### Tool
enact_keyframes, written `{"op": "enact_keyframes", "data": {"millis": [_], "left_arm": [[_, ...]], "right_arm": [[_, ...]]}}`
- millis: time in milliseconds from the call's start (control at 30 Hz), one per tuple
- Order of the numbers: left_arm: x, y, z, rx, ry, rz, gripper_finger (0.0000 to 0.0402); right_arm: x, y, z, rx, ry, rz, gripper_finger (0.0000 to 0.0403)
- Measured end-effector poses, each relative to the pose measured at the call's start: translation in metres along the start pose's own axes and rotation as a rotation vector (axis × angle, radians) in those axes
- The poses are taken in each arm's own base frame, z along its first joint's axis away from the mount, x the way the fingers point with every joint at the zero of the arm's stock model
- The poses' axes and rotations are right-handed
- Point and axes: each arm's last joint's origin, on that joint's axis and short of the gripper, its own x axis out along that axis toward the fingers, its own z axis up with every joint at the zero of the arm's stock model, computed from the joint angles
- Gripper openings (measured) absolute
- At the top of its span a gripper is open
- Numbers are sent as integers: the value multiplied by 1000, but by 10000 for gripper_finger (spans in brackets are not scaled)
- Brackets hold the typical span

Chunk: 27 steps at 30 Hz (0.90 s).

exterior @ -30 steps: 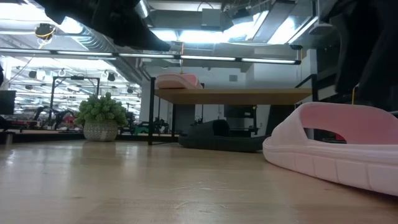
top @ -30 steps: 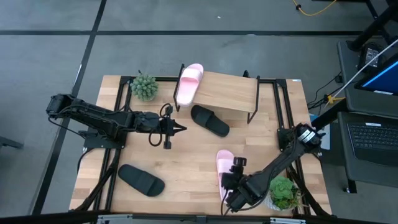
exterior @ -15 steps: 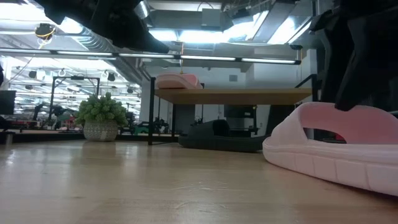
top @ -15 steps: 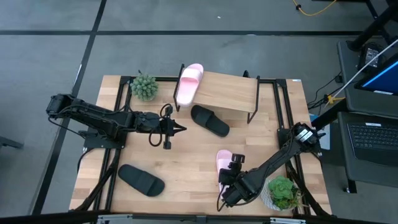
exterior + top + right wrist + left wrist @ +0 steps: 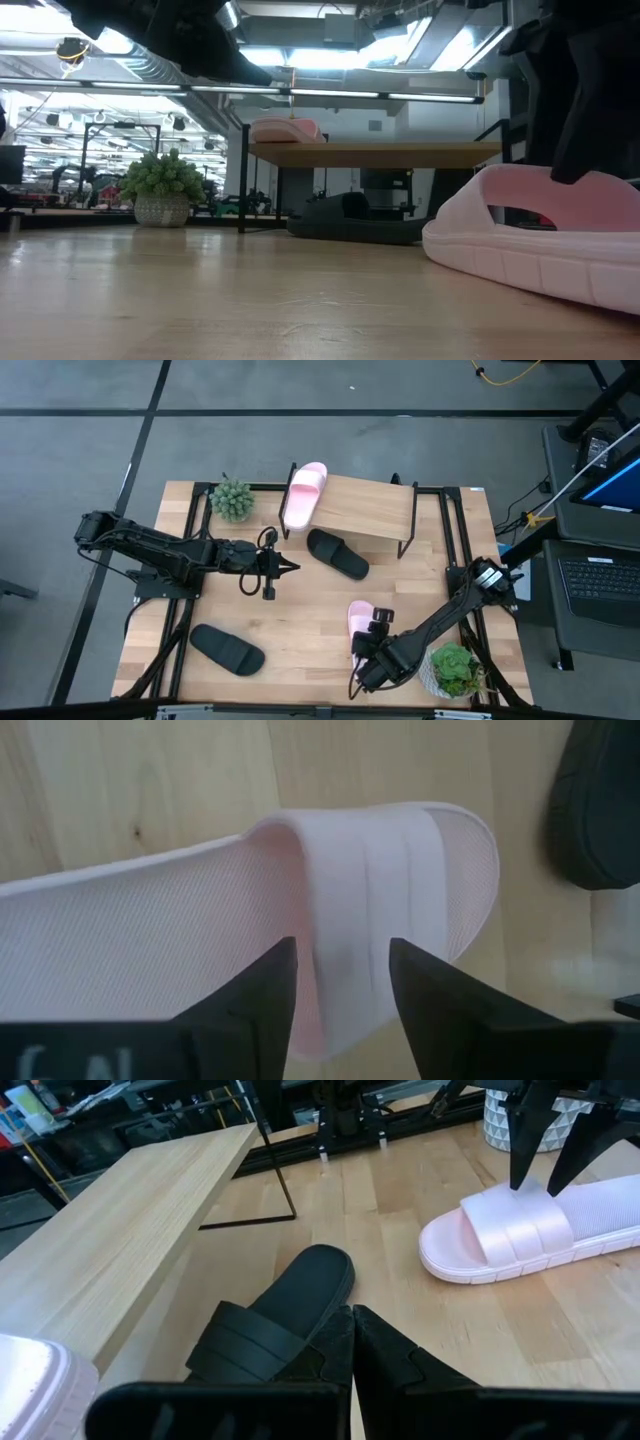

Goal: Pick and place slides into the shelf
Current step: Put the pink slipper on the shelf

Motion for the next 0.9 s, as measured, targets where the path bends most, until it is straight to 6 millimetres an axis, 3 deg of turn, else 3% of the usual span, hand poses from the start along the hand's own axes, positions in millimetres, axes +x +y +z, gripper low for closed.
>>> {"op": "enact_keyframes", "data": {"millis": [567,900], "left_arm": [[0,0,0,0,0,0,0],[0,0,0,0,0,0,0]], "right_arm": [[9,4,-1,-8,0,-34,156],[12,0,3,4,5,-38,68]]}}
